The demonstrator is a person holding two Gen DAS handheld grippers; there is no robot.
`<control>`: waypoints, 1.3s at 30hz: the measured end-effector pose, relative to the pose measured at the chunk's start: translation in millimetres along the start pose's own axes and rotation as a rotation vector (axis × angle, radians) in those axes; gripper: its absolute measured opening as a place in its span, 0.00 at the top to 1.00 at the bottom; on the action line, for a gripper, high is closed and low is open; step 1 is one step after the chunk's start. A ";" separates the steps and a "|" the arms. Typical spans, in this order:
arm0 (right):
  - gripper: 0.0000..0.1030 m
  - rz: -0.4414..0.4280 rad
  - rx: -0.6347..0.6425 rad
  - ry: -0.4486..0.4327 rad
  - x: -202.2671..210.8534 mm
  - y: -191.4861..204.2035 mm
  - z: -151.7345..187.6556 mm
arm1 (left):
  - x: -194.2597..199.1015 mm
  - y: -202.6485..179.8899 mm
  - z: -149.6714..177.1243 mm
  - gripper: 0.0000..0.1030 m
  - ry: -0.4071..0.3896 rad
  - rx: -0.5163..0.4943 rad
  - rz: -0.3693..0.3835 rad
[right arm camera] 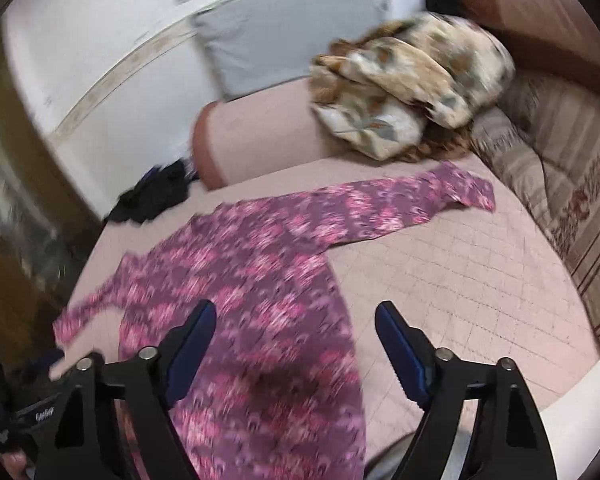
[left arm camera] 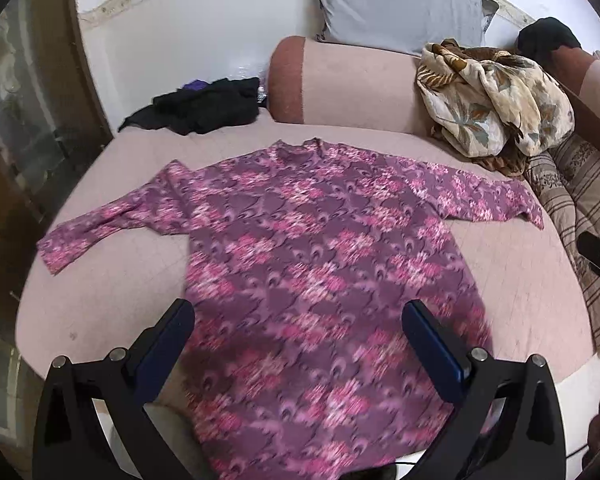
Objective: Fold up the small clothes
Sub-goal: 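Grasp the cuff of the sleeve nearest the right tool with the right tool, then carry the held sleeve across the dress body toward the hem with the right tool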
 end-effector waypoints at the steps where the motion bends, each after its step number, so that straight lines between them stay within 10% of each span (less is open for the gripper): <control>1: 0.28 0.000 -0.042 0.006 -9.9 -20.0 -9.7 | -9.4 -7.5 -6.7 0.00 0.010 0.002 0.007; 5: 0.47 -0.033 -0.211 0.043 -57.6 -106.3 -39.7 | -49.6 -49.0 -26.2 0.00 0.042 0.000 0.068; 13: 0.37 0.067 -0.508 0.124 -158.9 -283.4 -71.1 | -113.8 -107.4 -28.9 0.00 0.068 -0.046 0.122; 20: 0.39 0.057 -0.674 0.073 -217.7 -363.7 -101.1 | -136.8 -89.7 -17.1 0.00 0.110 -0.012 0.116; 22: 0.77 0.074 -0.687 0.054 -221.3 -372.0 -113.3 | -134.2 -71.0 -11.1 0.00 0.129 0.020 0.093; 27: 0.88 0.197 -0.403 -0.015 -173.9 -319.1 -144.3 | -109.6 -15.4 9.7 0.00 0.142 0.106 0.061; 32: 0.88 0.070 -0.009 -0.154 -75.3 -188.8 -144.0 | -78.3 27.9 27.7 0.00 0.131 0.158 0.042; 39: 0.88 -0.190 0.324 -0.075 -1.5 -14.2 -12.1 | -64.3 89.8 47.1 0.00 0.107 0.258 0.016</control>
Point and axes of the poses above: each gripper's, at about its wrist camera, not at the fingertips, and x roughly against the way its jaws point, y to its left, z to its underside, the point moved 4 cm from there along -x, roughly the way its jaws point, and after that the axes turned 1 degree about -x, right-handed, at the moved point
